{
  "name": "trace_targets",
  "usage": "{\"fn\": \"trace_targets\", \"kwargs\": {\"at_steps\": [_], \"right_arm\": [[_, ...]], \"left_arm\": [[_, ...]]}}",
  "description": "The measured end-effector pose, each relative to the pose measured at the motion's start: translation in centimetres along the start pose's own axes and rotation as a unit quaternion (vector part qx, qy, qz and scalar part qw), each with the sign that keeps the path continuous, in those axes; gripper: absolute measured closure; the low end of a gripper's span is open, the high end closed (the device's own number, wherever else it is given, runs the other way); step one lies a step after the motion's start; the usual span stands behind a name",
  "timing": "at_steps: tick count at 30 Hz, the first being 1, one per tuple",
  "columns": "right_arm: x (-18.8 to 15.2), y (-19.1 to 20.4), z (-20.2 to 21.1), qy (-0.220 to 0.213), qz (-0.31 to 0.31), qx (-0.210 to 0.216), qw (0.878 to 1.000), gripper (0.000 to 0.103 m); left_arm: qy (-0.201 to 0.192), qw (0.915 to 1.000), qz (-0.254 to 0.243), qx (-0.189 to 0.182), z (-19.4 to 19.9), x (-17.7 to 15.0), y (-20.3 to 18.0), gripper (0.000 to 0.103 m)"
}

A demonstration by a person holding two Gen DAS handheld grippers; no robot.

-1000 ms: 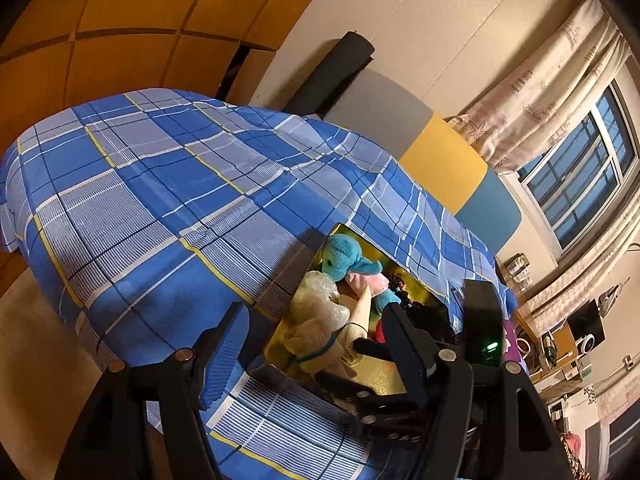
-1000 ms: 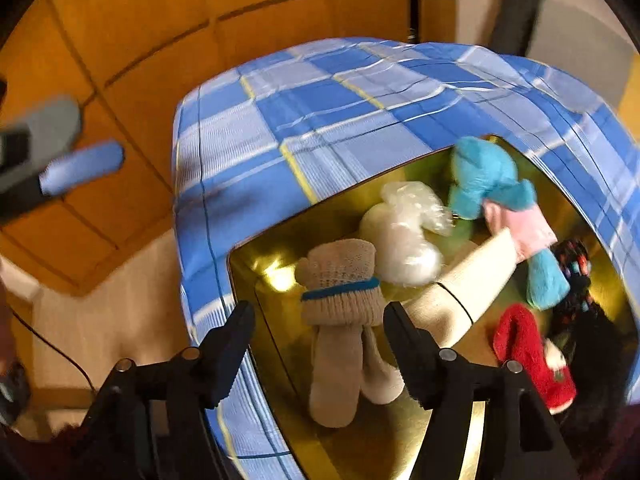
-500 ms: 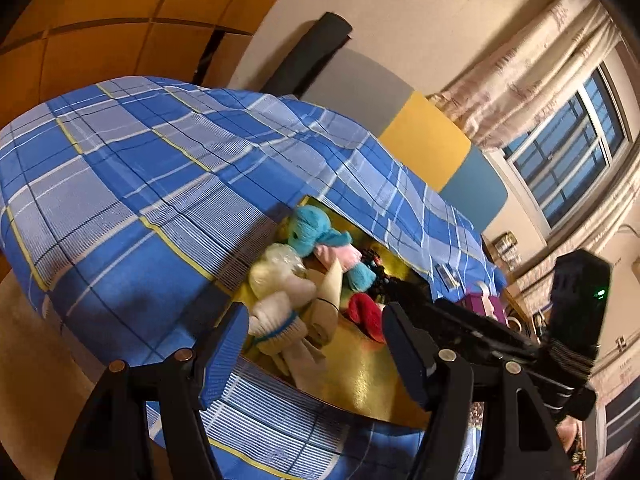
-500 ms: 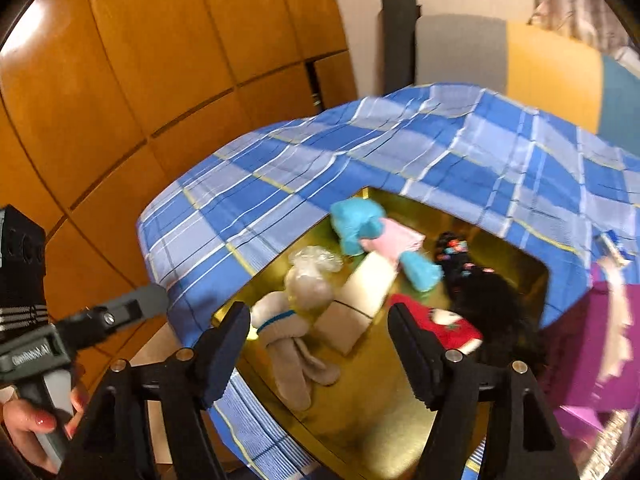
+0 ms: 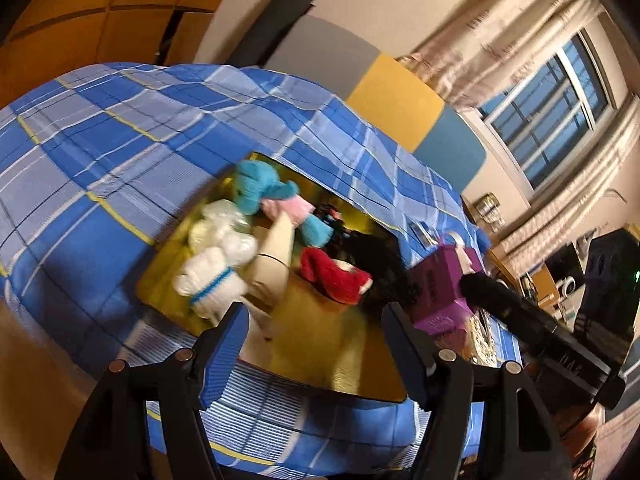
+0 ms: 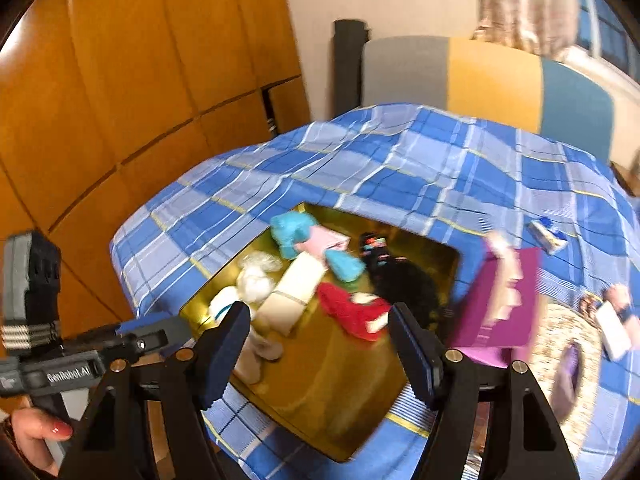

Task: Organize soft objects
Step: 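Withdraw both tools from the gold tray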

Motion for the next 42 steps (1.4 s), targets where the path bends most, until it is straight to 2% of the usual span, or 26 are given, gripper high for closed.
{"fn": "trace_targets", "kwargs": {"at_steps": [11, 20, 27, 32, 38, 42], "right_arm": [[1.9, -9.2, 8.0, -0.081, -0.074, -0.064, 0.992, 0.029], [0.6, -17.0, 11.2, -0.098, -0.11, -0.151, 0.977, 0.029], [-0.9, -22.8, 11.9, -0.087, -0.158, -0.176, 0.968, 0.029], [-1.6, -26.7, 11.4, -0.077, -0.169, -0.203, 0.961, 0.029], [-2.9, -32.3, 8.7, -0.033, -0.168, -0.236, 0.956, 0.029], [-3.3, -37.4, 5.9, 0.02, -0.173, -0.275, 0.946, 0.029]], "left_arm": [[0.027, 0.9977, -0.051, -0.035, -2.2, -0.9, -5.4, 0.033], [0.049, 0.9887, -0.116, -0.081, -3.7, -1.7, -11.6, 0.033], [0.064, 0.9802, -0.161, -0.095, -4.9, -2.0, -16.2, 0.033], [0.076, 0.9736, -0.188, -0.106, -5.9, -2.2, -18.9, 0.033], [0.085, 0.9681, -0.207, -0.114, -7.0, -2.3, -21.4, 0.033], [0.086, 0.9653, -0.216, -0.12, -7.4, -2.1, -22.8, 0.033]]}}
Point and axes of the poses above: each gripper's, at about its wrist camera, not at the fingertips, and z roughly against the way its jaws point, y to its left, x to its top, the point moved 3 cm from there along -z, roughly the way its jaws point, and after that the axes turned 11 degrees about -z, right-handed, at the moved point
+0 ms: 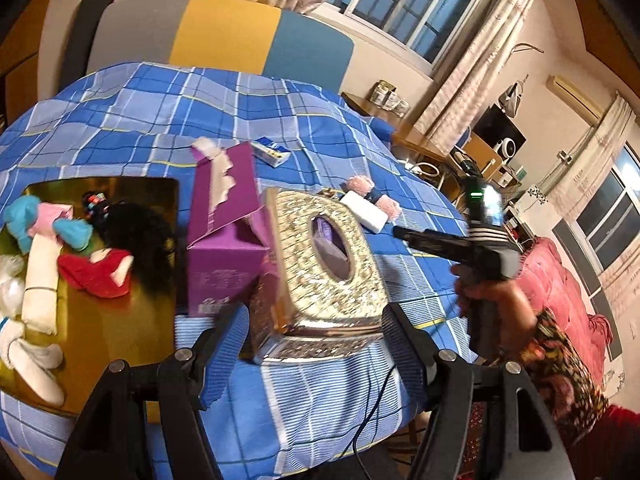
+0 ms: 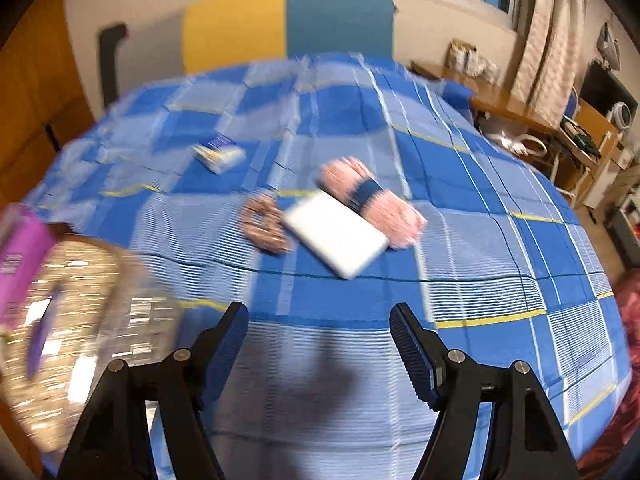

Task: Organize soft objects
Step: 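Withdraw both tools from the gold tray, then reach the right tool to the white rectangular pad and grasp it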

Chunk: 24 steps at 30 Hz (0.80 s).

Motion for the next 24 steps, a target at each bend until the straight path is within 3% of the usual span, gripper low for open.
{"fn": "trace_targets", "kwargs": {"at_steps": [5, 9, 17, 24], "right_arm": [[2.4, -1.2, -4.4, 0.036, -0.007, -0.002, 0.999, 0.029], [4.4, 0.3, -6.2, 0.03, 0.044, 0.007, 0.999, 0.028], [6.1, 1.1, -11.4, 0.088, 0.084, 0.019, 0.992, 0.026], [6.3, 0.2, -12.3, 0.074, 0.103, -0.005, 0.992, 0.021]], "left_arm": [[0.004, 0.9999, -0.01, -0.009, -0.8, 0.8, -1.3, 0.033], [0.012, 0.9996, -0.019, -0.016, -1.4, 1.4, -2.3, 0.033], [0.02, 0.9994, -0.017, -0.021, -2.2, 2.0, -2.7, 0.033], [0.027, 0.9992, -0.012, -0.027, -2.9, 2.2, -3.0, 0.033]]}}
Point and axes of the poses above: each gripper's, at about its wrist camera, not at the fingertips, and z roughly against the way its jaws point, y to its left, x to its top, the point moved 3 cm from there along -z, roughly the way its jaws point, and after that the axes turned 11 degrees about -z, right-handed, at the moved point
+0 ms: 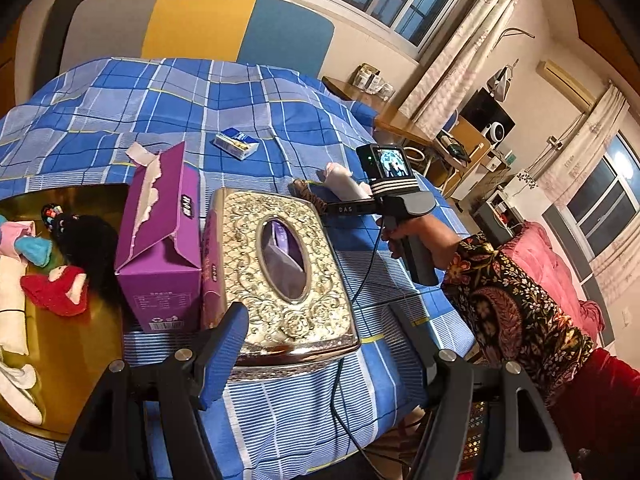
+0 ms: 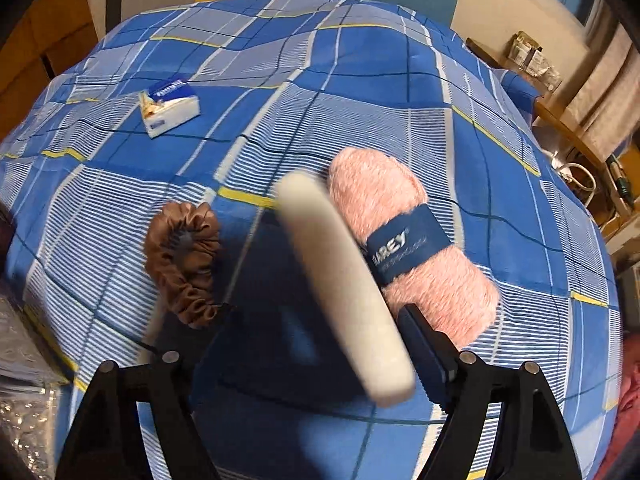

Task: Organize soft objects
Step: 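Reach the right tool to the white rectangular pad and grasp it, then grasp the brown satin scrunchie with the left tool while the right tool holds the white pad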

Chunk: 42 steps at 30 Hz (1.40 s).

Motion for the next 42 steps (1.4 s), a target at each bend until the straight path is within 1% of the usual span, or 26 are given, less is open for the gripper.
{"fn": "trace_targets", "kwargs": {"at_steps": [1, 2, 3, 4, 6, 7, 9, 10, 11, 15, 18, 19, 23, 25, 27, 28, 30, 31, 33, 34, 37, 38, 39, 40, 41, 42], "right_arm": [[-0.1, -0.2, 0.0, -0.001, -0.003, 0.0, 1.0, 0.022], [-0.1, -0.6, 0.1, -0.005, -0.009, 0.002, 1.0, 0.029], [0.0, -0.7, 0.1, -0.008, -0.013, 0.001, 1.0, 0.038], [0.0, -1.1, 0.3, -0.012, -0.023, 0.001, 1.0, 0.043], [0.0, -1.6, 0.6, -0.019, -0.038, 0.002, 0.999, 0.065], [-0.1, -2.2, 1.1, -0.022, -0.054, 0.008, 0.998, 0.066], [-0.4, -3.1, 1.7, -0.022, -0.077, 0.022, 0.997, 0.075], [-0.8, -3.5, 2.1, -0.019, -0.087, 0.028, 0.996, 0.076], [-1.4, -4.0, 2.6, -0.015, -0.101, 0.035, 0.994, 0.085], [-3.9, -5.2, 4.7, -0.006, -0.153, 0.087, 0.984, 0.085], [-5.6, -5.5, 5.6, -0.006, -0.168, 0.103, 0.98, 0.085], [-6.3, -5.7, 5.9, -0.008, -0.179, 0.116, 0.977, 0.085], [-8.1, -6.2, 5.3, -0.009, -0.21, 0.159, 0.965, 0.085], [-8.4, -6.5, 4.6, 0.004, -0.225, 0.163, 0.961, 0.085], [-8.3, -7.2, 4.7, 0.005, -0.251, 0.181, 0.951, 0.084], [-8.3, -7.4, 4.8, 0.004, -0.256, 0.179, 0.95, 0.083], [-8.3, -7.9, 4.9, 0.005, -0.26, 0.171, 0.95, 0.081], [-8.4, -8.1, 4.8, 0.006, -0.267, 0.17, 0.949, 0.08], [-8.4, -8.7, 4.6, 0.011, -0.29, 0.177, 0.94, 0.063], [-8.4, -9.0, 4.5, 0.013, -0.303, 0.184, 0.935, 0.062], [-8.7, -9.9, 4.4, 0.022, -0.333, 0.201, 0.921, 0.062], [-8.8, -10.2, 4.4, 0.024, -0.343, 0.206, 0.916, 0.062], [-9.0, -10.6, 4.4, 0.028, -0.349, 0.209, 0.913, 0.064], [-9.1, -10.8, 4.3, 0.029, -0.355, 0.211, 0.91, 0.069], [-9.2, -11.1, 4.3, 0.028, -0.36, 0.213, 0.908, 0.081], [-9.3, -11.3, 4.4, 0.028, -0.364, 0.216, 0.906, 0.081]], "left_arm": [[0.0, 1.0, -0.001, 0.0, 0.0, 0.0, -0.2, 0.033], [0.001, 1.0, -0.003, 0.001, -0.1, 0.0, -0.3, 0.033], [0.001, 1.0, -0.004, 0.0, -0.1, 0.1, -0.5, 0.033], [0.001, 1.0, -0.005, -0.002, -0.2, 0.3, -0.6, 0.033], [0.0, 1.0, -0.008, -0.005, -0.2, 0.5, -0.9, 0.033], [0.0, 0.9999, -0.01, -0.006, -0.3, 0.7, -1.1, 0.033], [0.0, 0.9998, -0.015, -0.01, -0.3, 1.0, -1.6, 0.033], [0.0, 0.9998, -0.016, -0.01, -0.4, 1.1, -1.8, 0.033], [0.0, 0.9998, -0.019, -0.011, -0.5, 1.3, -2.1, 0.033], [0.006, 0.9996, -0.025, -0.013, -1.1, 2.1, -3.0, 0.033], [0.014, 0.9991, -0.037, -0.014, -1.9, 3.0, -4.0, 0.033], [0.018, 0.9989, -0.04, -0.015, -2.3, 3.4, -4.4, 0.033], [0.032, 0.9983, -0.048, -0.007, -4.1, 5.3, -5.5, 0.033], [0.039, 0.9981, -0.047, 0.0, -5.1, 6.3, -5.8, 0.033], [0.052, 0.9979, -0.039, 0.004, -6.7, 7.9, -5.9, 0.033], [0.057, 0.9975, -0.04, 0.015, -7.3, 8.5, -5.9, 0.032], [0.066, 0.9965, -0.046, 0.023, -8.8, 9.7, -6.1, 0.032], [0.069, 0.9964, -0.043, 0.025, -9.5, 10.3, -6.1, 0.032], [0.081, 0.996, -0.028, 0.026, -11.6, 11.8, -5.5, 0.032], [0.089, 0.9953, -0.019, 0.031, -12.6, 12.3, -5.2, 0.032], [0.117, 0.992, 0.003, 0.047, -16.0, 13.8, -4.0, 0.032], [0.126, 0.99, 0.01, 0.061, -17.3, 14.3, -3.5, 0.032], [0.134, 0.9888, 0.014, 0.065, -18.2, 14.6, -3.2, 0.032], [0.142, 0.9875, 0.02, 0.067, -19.2, 14.9, -2.9, 0.032], [0.146, 0.9863, 0.026, 0.072, -20.0, 15.1, -2.6, 0.032], [0.153, 0.9847, 0.031, 0.078, -21.0, 15.3, -2.3, 0.032]]}}
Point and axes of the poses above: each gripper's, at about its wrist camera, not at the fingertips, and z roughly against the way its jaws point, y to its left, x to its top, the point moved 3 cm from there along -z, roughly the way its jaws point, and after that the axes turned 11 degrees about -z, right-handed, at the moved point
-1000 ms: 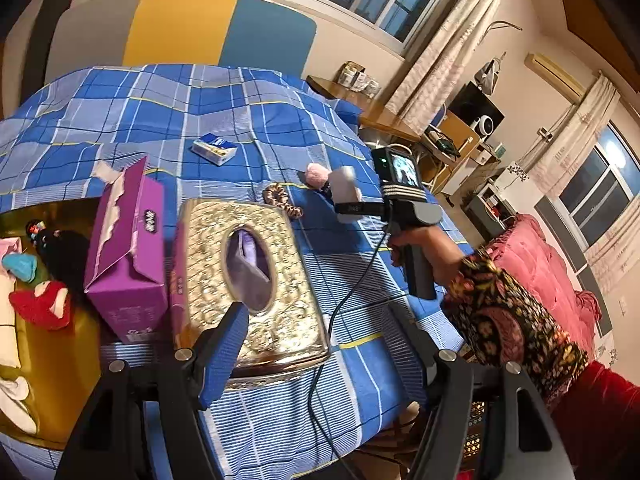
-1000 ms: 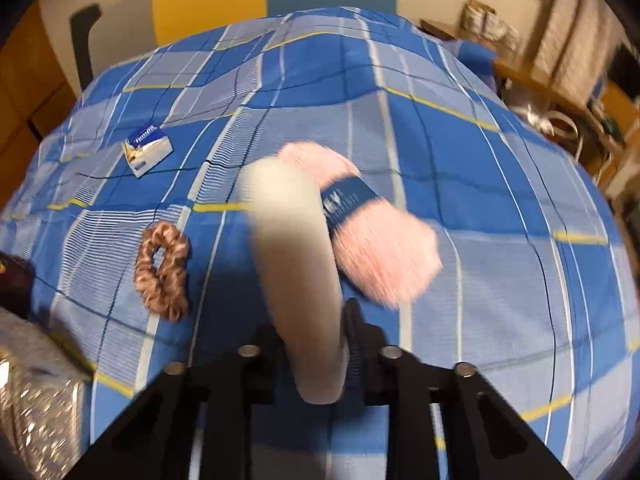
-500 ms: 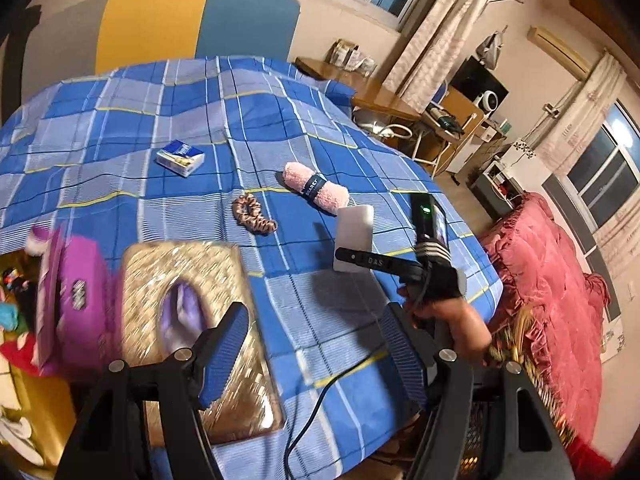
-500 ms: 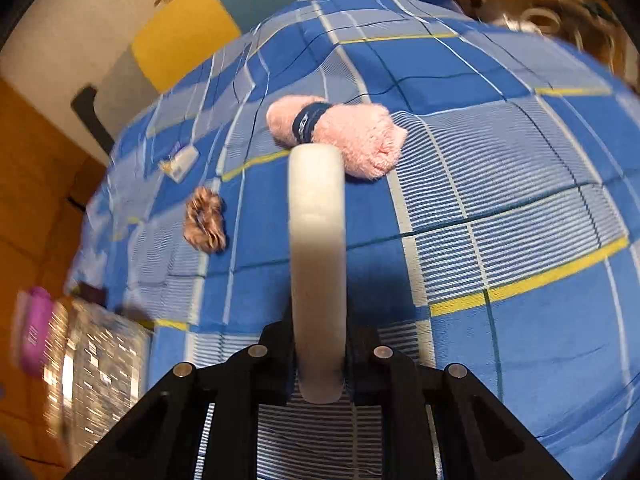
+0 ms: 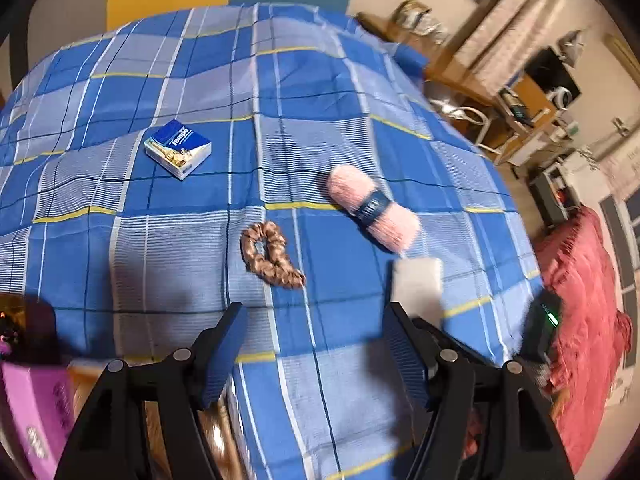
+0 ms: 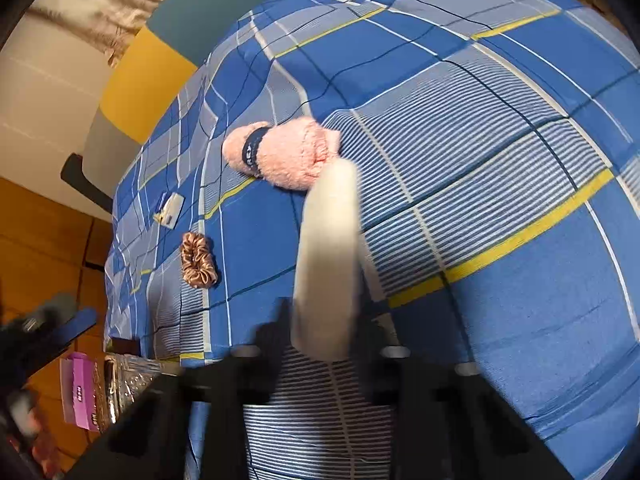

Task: Organize soft objects
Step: 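Grasp the brown satin scrunchie with the left tool while the right tool holds the white pad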

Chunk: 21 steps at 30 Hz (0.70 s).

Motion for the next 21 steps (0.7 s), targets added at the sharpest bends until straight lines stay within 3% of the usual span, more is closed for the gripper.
{"fn": "trace_targets", "kwargs": {"at_steps": [6, 19, 21], "right_arm": [[0.2, 0.8, 0.6, -0.009, 0.01, 0.011, 1.0, 0.082], [0.0, 2.7, 0.7, -0.013, 0.036, 0.024, 0.999, 0.082], [0.0, 2.8, 0.8, -0.015, 0.037, 0.025, 0.999, 0.082]], "left_arm": [[0.042, 0.9981, 0.038, 0.022, -4.9, 1.6, 0.9, 0.032], [0.085, 0.9906, 0.042, 0.099, -11.4, 2.6, 2.5, 0.034], [0.083, 0.9909, 0.033, 0.101, -11.6, 2.3, 2.4, 0.052]]}}
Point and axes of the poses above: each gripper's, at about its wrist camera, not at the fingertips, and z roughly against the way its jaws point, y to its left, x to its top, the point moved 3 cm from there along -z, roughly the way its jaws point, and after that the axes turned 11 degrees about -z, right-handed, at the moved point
